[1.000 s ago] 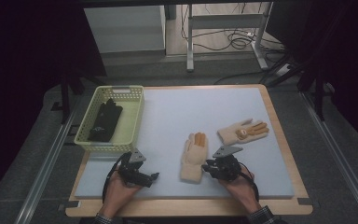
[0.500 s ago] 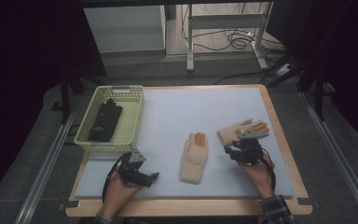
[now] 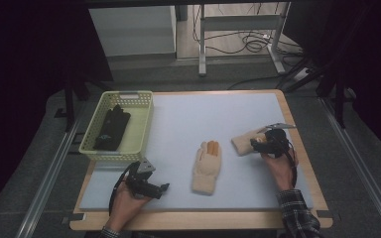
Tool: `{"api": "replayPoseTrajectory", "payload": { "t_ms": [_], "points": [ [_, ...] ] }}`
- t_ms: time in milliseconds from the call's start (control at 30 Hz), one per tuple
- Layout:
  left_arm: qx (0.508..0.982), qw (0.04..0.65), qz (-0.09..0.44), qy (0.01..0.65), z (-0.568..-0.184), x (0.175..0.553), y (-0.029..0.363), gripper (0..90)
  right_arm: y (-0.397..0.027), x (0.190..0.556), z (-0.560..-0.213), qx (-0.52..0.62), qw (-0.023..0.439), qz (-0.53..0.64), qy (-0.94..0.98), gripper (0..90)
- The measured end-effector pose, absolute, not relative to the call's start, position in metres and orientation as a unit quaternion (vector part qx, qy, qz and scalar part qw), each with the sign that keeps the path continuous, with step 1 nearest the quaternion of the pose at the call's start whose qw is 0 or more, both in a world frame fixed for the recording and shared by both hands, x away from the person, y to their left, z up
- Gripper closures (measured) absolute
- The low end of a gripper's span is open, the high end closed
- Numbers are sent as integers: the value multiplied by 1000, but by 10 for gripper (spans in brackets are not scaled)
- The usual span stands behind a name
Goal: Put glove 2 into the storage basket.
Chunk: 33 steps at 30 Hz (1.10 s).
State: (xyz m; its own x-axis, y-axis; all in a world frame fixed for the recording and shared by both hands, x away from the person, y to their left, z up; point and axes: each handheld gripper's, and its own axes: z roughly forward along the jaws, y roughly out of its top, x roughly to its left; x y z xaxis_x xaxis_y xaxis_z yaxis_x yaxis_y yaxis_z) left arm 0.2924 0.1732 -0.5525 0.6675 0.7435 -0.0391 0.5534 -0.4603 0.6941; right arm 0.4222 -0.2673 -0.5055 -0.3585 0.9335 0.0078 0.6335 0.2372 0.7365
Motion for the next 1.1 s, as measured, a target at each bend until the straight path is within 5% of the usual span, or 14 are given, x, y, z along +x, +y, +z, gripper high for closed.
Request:
{"api": "replayPoseTrajectory", "payload": {
  "t_ms": [67, 333, 1100],
  "points": [
    [844, 349, 136, 384, -552, 292, 173, 1, -264, 428, -511, 528, 228, 324, 751, 300],
    [844, 349, 136, 384, -553, 292, 173, 2, -252, 425, -516, 504, 280, 285, 766, 624],
    [844, 349, 137, 384, -552, 292, 173, 2, -258, 377, -457, 363, 229, 393, 814, 639]
  ]
}}
